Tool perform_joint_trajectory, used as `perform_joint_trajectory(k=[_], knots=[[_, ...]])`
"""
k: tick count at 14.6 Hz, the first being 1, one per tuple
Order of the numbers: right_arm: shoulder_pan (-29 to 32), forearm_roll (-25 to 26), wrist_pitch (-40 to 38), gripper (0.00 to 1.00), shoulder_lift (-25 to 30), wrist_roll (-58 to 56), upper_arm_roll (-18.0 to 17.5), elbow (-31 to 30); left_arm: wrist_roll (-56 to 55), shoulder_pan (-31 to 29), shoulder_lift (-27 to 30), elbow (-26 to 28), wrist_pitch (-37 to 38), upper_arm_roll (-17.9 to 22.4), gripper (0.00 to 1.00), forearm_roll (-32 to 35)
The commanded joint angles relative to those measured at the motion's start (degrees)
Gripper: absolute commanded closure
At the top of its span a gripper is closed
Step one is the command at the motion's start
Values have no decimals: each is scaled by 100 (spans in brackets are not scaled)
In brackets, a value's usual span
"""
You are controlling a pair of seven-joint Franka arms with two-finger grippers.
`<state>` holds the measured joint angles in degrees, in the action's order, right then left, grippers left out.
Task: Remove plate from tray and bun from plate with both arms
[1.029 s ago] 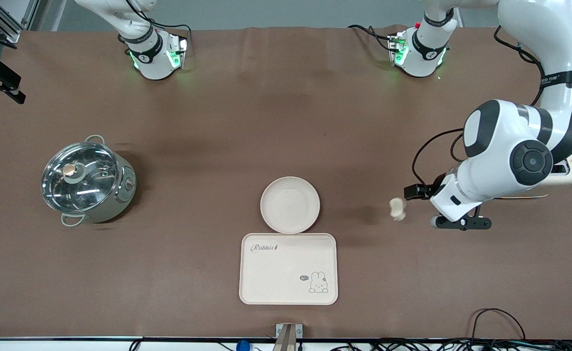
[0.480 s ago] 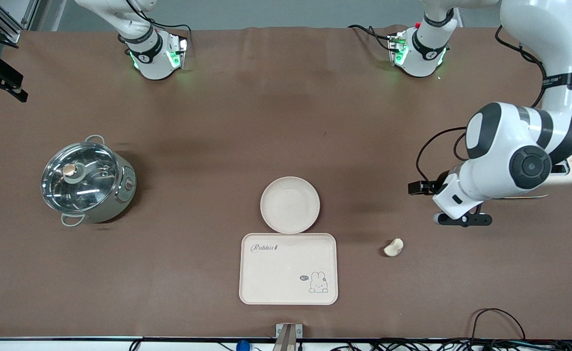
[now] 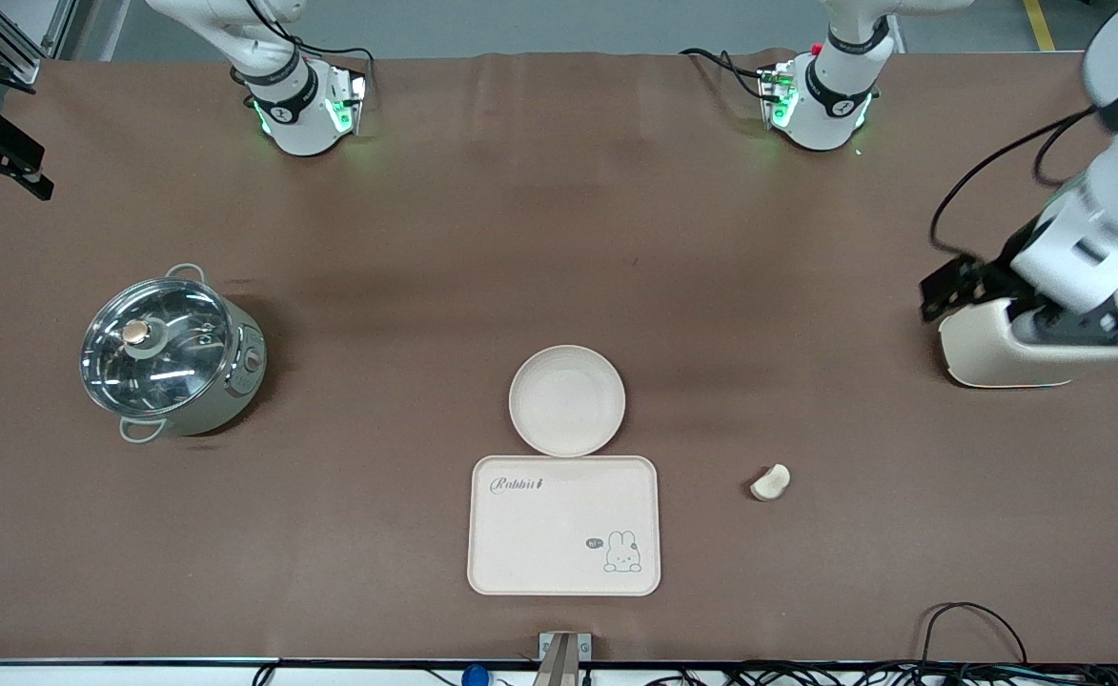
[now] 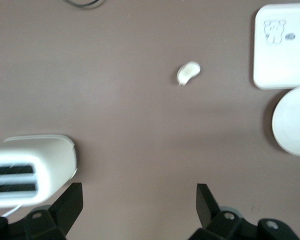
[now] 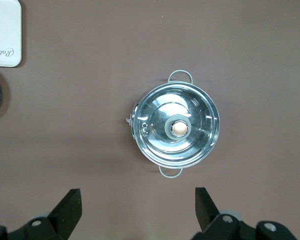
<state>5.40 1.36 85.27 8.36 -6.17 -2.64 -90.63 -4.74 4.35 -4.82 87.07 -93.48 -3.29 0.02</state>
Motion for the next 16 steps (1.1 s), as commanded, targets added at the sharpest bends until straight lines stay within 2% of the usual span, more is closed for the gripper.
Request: perform_joint_trajectory(k=[1, 3, 6, 8, 9, 12, 15, 16], knots=[[-75, -4, -10, 0, -54, -51, 35, 89, 148, 22, 279, 144, 198, -5, 0, 59], [-83, -4, -2, 0, -54, -51, 27, 89, 358, 4, 324, 117, 163, 100, 0, 33], [-83, -13, -10, 0, -45, -33, 18, 89, 386, 48, 630, 476, -380, 110, 0, 68], [-83, -13, -10, 0, -45, -42, 18, 89, 229, 92, 614, 460, -426, 110, 0, 42], [-66, -13, -28, 0, -45, -59, 18, 89, 167, 49, 553, 364, -426, 92, 0, 42], [-13, -13, -19, 0, -54, -68, 44, 98, 166, 57, 254, -382, 38, 92, 0, 112], [-13, -39, -63, 0, -54, -16, 44, 142, 140, 118, 183, -507, 382, 57, 0, 129], [30, -274, -89, 0, -45, 10, 88, 142, 140, 110, 183, -507, 400, 57, 0, 121]])
